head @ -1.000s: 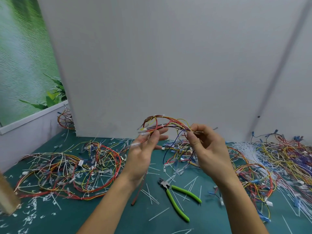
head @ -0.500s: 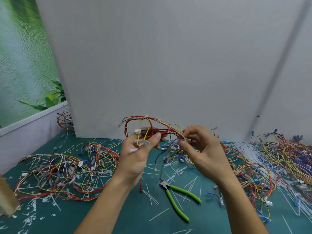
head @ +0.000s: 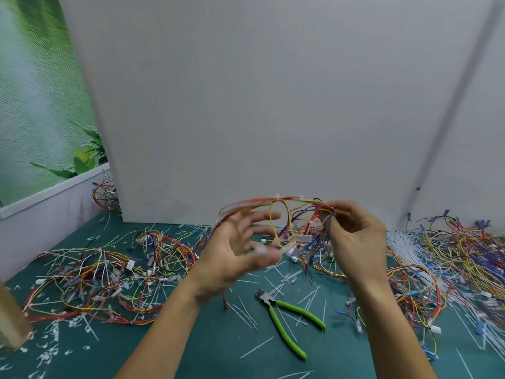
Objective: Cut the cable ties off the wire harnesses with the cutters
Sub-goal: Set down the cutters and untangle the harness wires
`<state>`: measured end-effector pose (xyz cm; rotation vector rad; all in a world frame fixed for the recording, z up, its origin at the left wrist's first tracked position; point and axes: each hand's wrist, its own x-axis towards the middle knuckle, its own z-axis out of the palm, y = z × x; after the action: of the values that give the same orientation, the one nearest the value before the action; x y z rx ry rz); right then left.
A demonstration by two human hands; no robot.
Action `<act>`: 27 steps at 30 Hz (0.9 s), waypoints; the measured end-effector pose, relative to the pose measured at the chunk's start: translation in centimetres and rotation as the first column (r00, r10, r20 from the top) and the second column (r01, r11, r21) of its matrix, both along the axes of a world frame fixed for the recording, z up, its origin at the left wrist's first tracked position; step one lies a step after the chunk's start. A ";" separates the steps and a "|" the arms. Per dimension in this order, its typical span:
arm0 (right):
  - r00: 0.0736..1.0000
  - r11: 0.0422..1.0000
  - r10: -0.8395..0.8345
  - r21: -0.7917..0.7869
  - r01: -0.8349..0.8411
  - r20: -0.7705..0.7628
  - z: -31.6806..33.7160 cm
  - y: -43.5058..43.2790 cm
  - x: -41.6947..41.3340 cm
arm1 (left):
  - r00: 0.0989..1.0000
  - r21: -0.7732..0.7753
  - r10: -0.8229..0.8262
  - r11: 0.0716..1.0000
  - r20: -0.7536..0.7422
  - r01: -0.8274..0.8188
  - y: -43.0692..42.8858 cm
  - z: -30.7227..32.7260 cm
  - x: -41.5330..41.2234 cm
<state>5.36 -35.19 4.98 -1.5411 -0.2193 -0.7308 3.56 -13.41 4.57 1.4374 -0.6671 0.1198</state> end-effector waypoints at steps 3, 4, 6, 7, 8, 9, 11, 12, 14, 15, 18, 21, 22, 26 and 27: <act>1.000 1.000 0.013 0.028 -0.012 -0.006 0.2 -0.3 0.0 | 0.989 -0.345 -0.075 0.938 -0.126 0.027 0.4 0.5 0.2; 1.000 1.000 0.017 0.015 -0.016 -0.011 0.1 -0.3 0.0 | 0.982 -0.424 -0.112 0.905 -0.152 0.038 0.6 0.6 0.3; 0.999 1.000 0.002 -0.015 -0.002 -0.045 -0.1 -0.1 0.1 | 0.961 -0.546 -0.219 0.833 -0.172 0.092 0.9 0.7 0.4; 0.997 1.000 -0.018 -0.023 0.016 -0.075 -0.2 -0.1 0.1 | 0.947 -0.585 -0.274 0.801 -0.170 0.127 1.1 0.7 0.4; 0.993 0.999 -0.043 -0.027 0.040 -0.109 -0.2 -0.2 0.2 | 0.936 -0.604 -0.312 0.782 -0.164 0.154 1.2 0.8 0.4; 0.988 0.998 -0.066 -0.031 0.062 -0.143 -0.3 -0.4 0.3 | 0.935 -0.603 -0.317 0.781 -0.162 0.160 1.1 0.9 0.3; 0.972 0.996 -0.075 -0.058 0.064 -0.221 -0.3 -0.8 0.5 | 0.956 -0.566 -0.216 0.822 -0.197 0.069 0.4 1.0 0.3; 0.962 0.997 -0.042 -0.073 0.023 -0.270 -0.2 -0.9 0.5 | 0.965 -0.545 -0.142 0.838 -0.222 -0.002 0.0 1.0 0.3; 0.931 0.983 0.080 -0.124 -0.132 -0.357 -0.2 -1.0 0.2 | 0.964 -0.509 -0.011 0.851 -0.264 -0.130 -0.8 0.6 0.4; 0.914 0.963 0.128 -0.173 -0.208 -0.384 -0.2 -1.1 0.0 | 0.964 -0.478 0.042 0.862 -0.264 -0.168 -1.0 0.4 0.5; 0.891 0.875 0.203 -0.333 -0.351 -0.407 0.3 -1.4 -0.8 | 0.959 -0.297 0.239 0.914 -0.154 -0.275 -1.1 -0.3 0.7; 0.881 0.771 0.256 -0.466 -0.434 -0.397 1.2 -2.1 -1.4 | 0.912 -0.113 0.410 0.907 0.013 -0.406 -0.6 -1.0 1.3; 0.871 0.736 0.276 -0.493 -0.463 -0.406 1.2 -2.4 -1.5 | 0.895 -0.072 0.444 0.895 0.047 -0.440 -0.4 -1.2 1.5; 0.757 0.629 0.449 -0.434 -0.645 -0.474 1.5 -3.6 -2.2 | 0.848 0.062 0.517 0.848 0.116 -0.526 0.0 -1.6 1.7; 0.734 0.601 0.460 -0.433 -0.671 -0.499 1.6 -3.6 -2.3 | 0.843 0.094 0.523 0.840 0.129 -0.535 -0.1 -1.7 1.7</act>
<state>3.07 -38.79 6.54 -2.0029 -0.7105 0.1782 5.29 -13.47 2.82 1.7212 -0.3395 0.5970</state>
